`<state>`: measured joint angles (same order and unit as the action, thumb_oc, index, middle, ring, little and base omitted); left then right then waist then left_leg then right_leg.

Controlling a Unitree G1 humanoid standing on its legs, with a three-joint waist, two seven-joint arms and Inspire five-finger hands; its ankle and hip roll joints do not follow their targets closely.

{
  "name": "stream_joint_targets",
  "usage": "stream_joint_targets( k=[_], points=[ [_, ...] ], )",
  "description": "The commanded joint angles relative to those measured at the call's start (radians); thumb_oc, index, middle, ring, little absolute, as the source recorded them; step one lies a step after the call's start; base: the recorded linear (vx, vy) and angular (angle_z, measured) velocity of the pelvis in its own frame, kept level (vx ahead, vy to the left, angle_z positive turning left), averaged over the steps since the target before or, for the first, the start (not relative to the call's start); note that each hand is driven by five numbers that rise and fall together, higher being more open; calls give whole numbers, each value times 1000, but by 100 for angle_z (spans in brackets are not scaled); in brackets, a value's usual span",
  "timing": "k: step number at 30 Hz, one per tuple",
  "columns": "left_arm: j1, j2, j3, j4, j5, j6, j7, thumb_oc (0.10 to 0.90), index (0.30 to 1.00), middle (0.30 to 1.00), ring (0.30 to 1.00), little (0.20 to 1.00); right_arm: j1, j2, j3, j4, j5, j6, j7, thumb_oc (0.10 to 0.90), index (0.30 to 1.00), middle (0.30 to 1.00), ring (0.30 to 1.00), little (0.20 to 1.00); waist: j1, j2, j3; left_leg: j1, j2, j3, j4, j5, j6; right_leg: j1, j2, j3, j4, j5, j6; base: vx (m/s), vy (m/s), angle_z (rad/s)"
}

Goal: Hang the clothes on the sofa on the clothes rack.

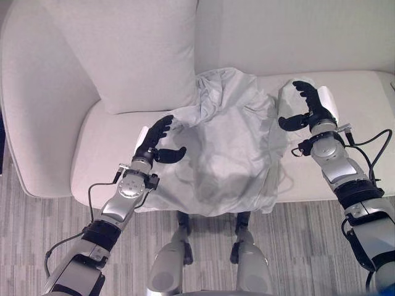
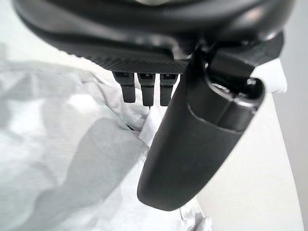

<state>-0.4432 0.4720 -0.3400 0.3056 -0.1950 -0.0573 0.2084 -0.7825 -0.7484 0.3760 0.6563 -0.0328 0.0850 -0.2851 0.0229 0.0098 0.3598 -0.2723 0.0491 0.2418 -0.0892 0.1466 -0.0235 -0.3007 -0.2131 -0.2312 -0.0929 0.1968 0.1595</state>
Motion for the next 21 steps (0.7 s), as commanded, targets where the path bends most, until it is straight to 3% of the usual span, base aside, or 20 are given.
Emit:
stream_joint_targets(
  k=[1, 8, 18, 19, 21],
  points=[
    [-126, 28, 25, -40, 45, -87, 42, 800, 900, 900, 900, 900, -146, -74, 19, 3, -25, -38, -52, 800, 900, 900, 900, 900, 13, -37, -9, 9, 55, -64, 2, -70, -103, -17, -15, 30, 6, 17, 33, 0, 0, 0],
    [-172, 42, 48, -68, 11, -95, 69, 800, 900, 900, 900, 900, -155, -11, -5, 115, 133, -73, -50, 800, 900, 900, 900, 900, 28, -26, 35, -42, 59, -74, 2, -60, -115, -66, -27, 29, 6, 31, 42, 0, 1, 0],
    [-175, 65, 70, -132, -2, -108, 80, 800, 900, 900, 900, 900, -187, 4, 13, 219, 97, -63, -58, 800, 900, 900, 900, 900, 48, -14, 60, -94, 55, -92, 2, -46, -124, -105, -36, 21, 6, 40, 49, -2, 1, 1],
    [-172, 66, 73, -141, -4, -108, 79, 800, 900, 900, 900, 900, -184, 5, 11, 241, 102, -63, -55, 748, 822, 822, 822, 822, 51, -13, 61, -98, 55, -93, 2, -44, -125, -110, -37, 20, 6, 41, 51, -11, 16, 11],
    [-170, 66, 75, -152, -8, -106, 78, 800, 900, 900, 900, 900, -178, 13, 15, 297, 110, -60, -39, 400, 300, 300, 300, 300, 55, -10, 67, -105, 54, -95, 2, -42, -127, -115, -38, 18, 6, 42, 51, -16, 14, 9]
  ],
)
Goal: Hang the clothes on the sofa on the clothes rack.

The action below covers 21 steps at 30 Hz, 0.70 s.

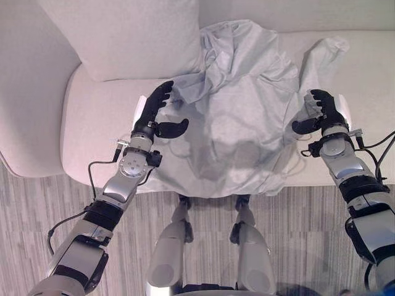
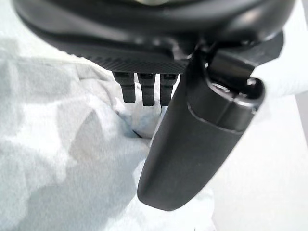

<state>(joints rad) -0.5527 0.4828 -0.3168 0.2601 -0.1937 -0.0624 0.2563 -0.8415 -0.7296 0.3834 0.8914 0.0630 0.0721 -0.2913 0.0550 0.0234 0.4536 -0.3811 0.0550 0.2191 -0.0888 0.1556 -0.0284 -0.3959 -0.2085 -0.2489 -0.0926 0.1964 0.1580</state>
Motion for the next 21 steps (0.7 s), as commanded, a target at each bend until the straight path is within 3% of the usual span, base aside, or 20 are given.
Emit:
stream_joint_targets(
  k=[1, 4, 13, 21],
  points=[
    [-58, 54, 54, -113, -10, -101, 28, 800, 900, 900, 900, 900, -115, -1, 11, 89, 13, -44, -25, 400, 300, 300, 300, 300, 26, -23, -24, 1, 48, -74, 2, -50, -123, -20, -43, 33, 5, 42, 53, -14, 1, 4],
    [-39, 50, 64, -132, 8, -95, 26, 800, 900, 900, 900, 900, -72, 16, 7, 85, -22, -29, -18, 400, 300, 300, 300, 300, 27, -20, -17, 0, 48, -77, 2, -50, -125, -18, -47, 27, 5, 40, 54, 1, 2, 8],
    [10, 41, 111, -166, 83, -90, 46, 800, 900, 900, 900, 900, 309, 113, -202, -181, -19, -73, -82, 400, 300, 300, 300, 300, -13, -33, -28, 37, 48, -69, 2, -76, -119, 14, -57, 25, 5, 40, 61, 21, -14, 5],
    [-105, 57, 44, -253, 183, -70, 22, 800, 900, 900, 900, 900, 505, 197, -277, -238, 17, -100, -74, 400, 300, 300, 300, 300, -71, -34, -29, 43, 52, -58, 2, -81, -114, 6, -59, 43, 5, 42, 68, -3, -52, -1]
  ],
)
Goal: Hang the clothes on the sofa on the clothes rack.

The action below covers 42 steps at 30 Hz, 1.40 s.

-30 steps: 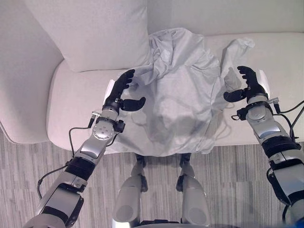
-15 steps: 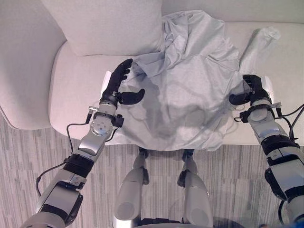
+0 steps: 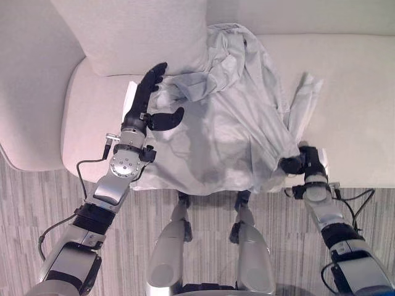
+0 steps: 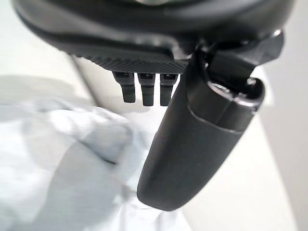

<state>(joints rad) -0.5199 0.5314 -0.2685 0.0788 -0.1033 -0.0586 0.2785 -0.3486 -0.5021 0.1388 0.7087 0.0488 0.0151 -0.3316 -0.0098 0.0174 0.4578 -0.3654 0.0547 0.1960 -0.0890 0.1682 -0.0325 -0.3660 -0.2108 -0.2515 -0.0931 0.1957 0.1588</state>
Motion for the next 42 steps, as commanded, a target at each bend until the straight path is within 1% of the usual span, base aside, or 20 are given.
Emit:
stream_joint_targets(
  k=[1, 3, 8, 9, 12, 13, 14, 15, 16, 17, 19, 21, 26, 28, 29, 30, 31, 33, 36, 42],
  points=[
    [-154, 9, -21, -71, 96, -70, -6, 800, 900, 900, 900, 900, 12, -27, -30, -58, 37, -44, -36, 400, 300, 300, 300, 300, -11, -25, -32, 29, 55, -32, 2, -98, -110, -25, -54, 51, 6, 40, 70, -7, -30, -17],
    [-180, 6, -41, -59, 101, -65, -10, 800, 900, 900, 900, 900, 11, -24, -32, -64, 42, -46, -36, 400, 300, 300, 300, 300, -17, -26, -31, 25, 55, -28, 2, -93, -109, -35, -55, 56, 6, 45, 70, -17, -21, -20],
    [-332, -17, -179, 46, 136, -39, -47, 800, 900, 900, 900, 900, -19, -27, -18, -108, 52, -58, -57, 400, 300, 300, 300, 300, -54, -21, -23, 16, 63, -7, 2, -95, -108, -70, -44, 83, 6, 47, 73, -16, -22, -17],
    [-335, -17, -180, 49, 136, -40, -47, 800, 900, 900, 900, 900, -20, -27, -19, -108, 52, -58, -57, 400, 300, 300, 300, 300, -53, -23, -24, 11, 61, -6, 2, -89, -107, -74, -46, 84, 6, 51, 72, -19, -12, -15],
    [-411, -42, -273, 190, 162, -18, -50, 800, 900, 900, 900, 900, -53, -50, -11, -154, 52, -70, -75, 400, 300, 300, 300, 300, -77, -24, -18, 4, 63, 3, 2, -93, -106, -97, -38, 101, 6, 52, 73, 4, -11, -17],
    [-414, -43, -275, 193, 162, -20, -49, 800, 900, 900, 900, 900, -52, -50, -12, -155, 52, -70, -75, 400, 300, 300, 300, 300, -76, -24, -18, 3, 63, 4, 2, -92, -106, -98, -38, 102, 6, 53, 73, 1, -15, -19],
    [-466, -8, -322, 266, 240, -5, -46, 800, 900, 900, 900, 900, -63, -67, -11, -186, 55, -83, -81, 400, 300, 300, 300, 300, -89, -24, -15, -2, 64, 7, 2, -93, -104, -111, -33, 111, 6, 57, 73, 6, -1, -15],
    [-488, 19, -338, 286, 284, -4, -39, 800, 900, 900, 900, 900, -64, -76, -17, -206, 53, -90, -83, 400, 300, 300, 300, 300, -94, -25, -14, -6, 64, 9, 2, -93, -103, -119, -33, 115, 6, 60, 75, 6, -1, -13],
    [-489, 19, -340, 288, 285, -5, -38, 800, 900, 900, 900, 900, -63, -76, -18, -208, 52, -89, -83, 400, 300, 300, 300, 300, -93, -26, -14, -6, 63, 10, 2, -93, -102, -120, -33, 116, 6, 61, 75, 11, -2, -12],
    [-522, 70, -376, 334, 370, 4, -31, 800, 900, 900, 900, 900, -60, -90, -23, -227, 56, -106, -88, 400, 300, 300, 300, 300, -100, -23, -11, -10, 64, 14, 2, -94, -101, -130, -29, 121, 6, 64, 76, 10, -2, -12],
    [-546, 124, -403, 357, 460, 9, -21, 800, 900, 900, 900, 900, -42, -104, -33, -256, 51, -120, -84, 400, 300, 300, 300, 300, -103, -24, -10, -15, 65, 17, 2, -94, -101, -140, -28, 125, 6, 65, 76, 20, -6, -13],
    [-529, 155, -395, 376, 492, 13, -4, 800, 900, 900, 900, 900, -22, -110, -48, -277, 50, -130, -82, 400, 300, 300, 300, 300, -104, -27, -9, -19, 64, 20, 2, -88, -101, -147, -28, 127, 6, 69, 73, 12, -27, -14],
    [-432, 204, -271, 348, 473, 15, 61, 800, 900, 900, 900, 900, 31, -109, -84, -299, 52, -138, -83, 400, 300, 300, 300, 300, -102, -27, -10, -20, 70, 21, 2, -90, -106, -150, -21, 120, 6, 62, 71, 22, -17, 1],
    [-403, 204, -236, 325, 460, 12, 74, 800, 900, 900, 900, 900, 40, -106, -87, -301, 51, -138, -82, 400, 300, 300, 300, 300, -101, -26, -14, -22, 70, 19, 2, -90, -108, -150, -21, 117, 6, 60, 69, 11, -17, 0],
    [-360, 202, -172, 279, 440, 5, 107, 800, 900, 900, 900, 900, 57, -96, -99, -302, 49, -140, -81, 400, 300, 300, 300, 300, -94, -28, -15, -24, 72, 14, 2, -90, -110, -149, -21, 114, 6, 59, 68, 22, -33, 0],
    [-334, 198, -141, 257, 435, 6, 117, 800, 900, 900, 900, 900, 65, -91, -102, -303, 47, -138, -81, 400, 300, 300, 300, 300, -93, -27, -16, -25, 73, 12, 2, -91, -110, -148, -21, 112, 6, 58, 66, 22, -33, 0],
    [-330, 198, -137, 254, 435, 7, 116, 800, 900, 900, 900, 900, 66, -91, -100, -304, 47, -138, -81, 400, 300, 300, 300, 300, -95, -26, -17, -25, 73, 12, 2, -91, -110, -148, -21, 112, 6, 58, 66, 0, 0, 0],
    [-263, 165, -66, 206, 414, 4, 149, 800, 900, 900, 900, 900, 77, -75, -104, -297, 42, -134, -85, 400, 300, 300, 300, 300, -87, -27, -17, -25, 74, 6, 2, -92, -112, -144, -21, 106, 6, 54, 64, 9, -12, 2],
    [-221, 141, -38, 212, 418, 12, 156, 800, 900, 900, 900, 900, 75, -68, -99, -299, 34, -129, -84, 400, 300, 300, 300, 300, -84, -30, -17, -24, 75, 3, 2, -92, -115, -141, -20, 103, 6, 53, 62, 12, -24, 4],
    [-190, 134, -45, 268, 445, 27, 141, 800, 900, 900, 900, 900, 65, -74, -105, -332, 17, -124, -80, 400, 300, 300, 300, 300, -85, -40, -9, -36, 80, 2, 2, -89, -119, -150, -17, 99, 6, 54, 60, 1, -9, 3]
  ],
)
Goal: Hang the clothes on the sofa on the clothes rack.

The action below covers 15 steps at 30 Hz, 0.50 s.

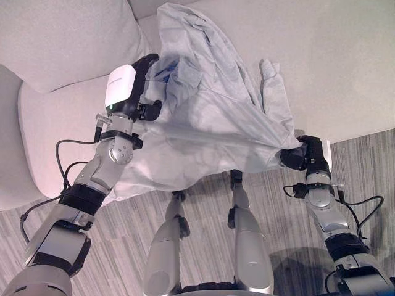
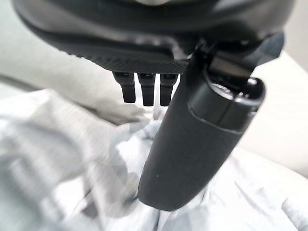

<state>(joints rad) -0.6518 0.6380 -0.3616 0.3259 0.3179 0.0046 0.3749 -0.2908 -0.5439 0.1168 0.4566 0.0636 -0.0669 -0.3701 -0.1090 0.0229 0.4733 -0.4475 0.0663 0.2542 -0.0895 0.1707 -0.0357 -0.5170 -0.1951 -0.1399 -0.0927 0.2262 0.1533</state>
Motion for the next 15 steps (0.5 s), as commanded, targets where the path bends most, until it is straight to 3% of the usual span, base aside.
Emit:
stream_joint_targets(
  k=[1, 6, 15],
  points=[
    [-55, 23, 46, 38, 24, -34, 41, 800, 900, 900, 900, 900, 5, -34, -86, -88, 0, -42, -43, 400, 300, 300, 300, 300, 13, -48, -22, 43, 69, -57, 2, -91, -116, -3, -31, -12, 5, 24, 65, 0, 0, 0],
    [-63, -1, 31, 121, 4, -23, 43, 800, 900, 900, 900, 900, 8, -39, -94, -103, -7, -40, -53, 400, 300, 300, 300, 300, 6, -60, -20, 29, 75, -57, 2, -86, -117, -15, -25, -12, 5, 26, 63, 0, 0, 0],
    [-211, 56, -14, 267, -25, -9, 93, 800, 900, 900, 900, 900, 10, -49, -69, -122, -8, -56, -45, 400, 300, 300, 300, 300, -22, -87, -29, 18, 89, -55, 2, -83, -122, -33, -12, -11, 5, 28, 58, 0, 0, 0]
  ],
)
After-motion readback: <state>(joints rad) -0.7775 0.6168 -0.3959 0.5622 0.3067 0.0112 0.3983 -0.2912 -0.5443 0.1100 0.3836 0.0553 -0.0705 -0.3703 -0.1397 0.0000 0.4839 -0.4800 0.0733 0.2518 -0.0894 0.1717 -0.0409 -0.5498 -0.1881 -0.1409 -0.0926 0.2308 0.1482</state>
